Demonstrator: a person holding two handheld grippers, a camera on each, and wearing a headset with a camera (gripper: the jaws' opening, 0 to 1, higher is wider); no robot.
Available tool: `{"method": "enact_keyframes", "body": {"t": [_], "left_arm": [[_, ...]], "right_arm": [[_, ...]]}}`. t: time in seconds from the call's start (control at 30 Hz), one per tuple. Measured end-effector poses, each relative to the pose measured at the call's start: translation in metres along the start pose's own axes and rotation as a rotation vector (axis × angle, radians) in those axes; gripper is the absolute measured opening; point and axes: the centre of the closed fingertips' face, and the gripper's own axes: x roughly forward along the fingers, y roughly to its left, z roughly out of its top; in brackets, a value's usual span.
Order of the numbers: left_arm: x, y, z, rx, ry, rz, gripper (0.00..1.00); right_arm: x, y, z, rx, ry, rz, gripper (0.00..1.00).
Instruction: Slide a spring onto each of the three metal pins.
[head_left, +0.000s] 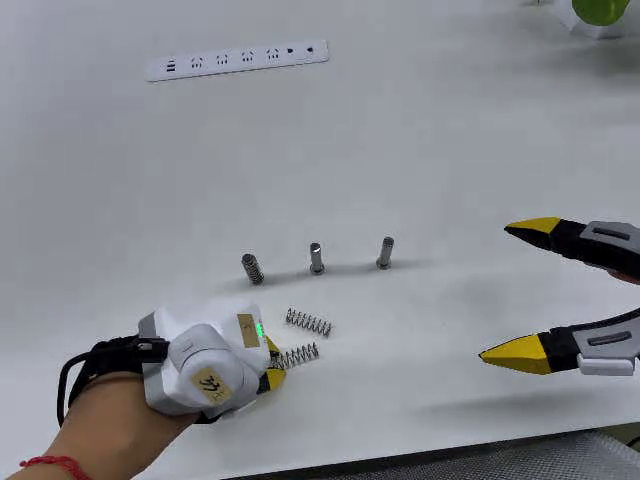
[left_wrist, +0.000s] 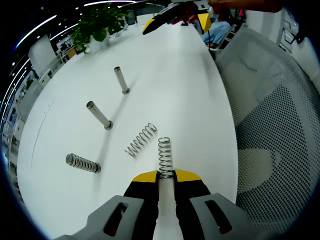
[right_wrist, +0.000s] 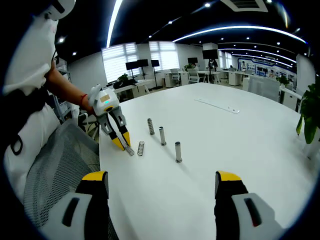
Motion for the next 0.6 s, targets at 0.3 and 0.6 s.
{"method": "enact_keyframes", "body": {"t": [0.3, 0.6], "left_arm": [[0.0004, -0.0016, -0.0002, -0.012, 0.001, -0.008, 0.1], [-0.0036, -0.0048, 0.0029, -0.031, -0.026, -0.015, 0.1]], "right_arm": [[0.0009, 0.0009, -0.0057, 0.007, 0.014, -0.003, 0.88], [0.0023, 0.0048, -0.0076, 0.007, 0.02, -0.003, 0.87]]}}
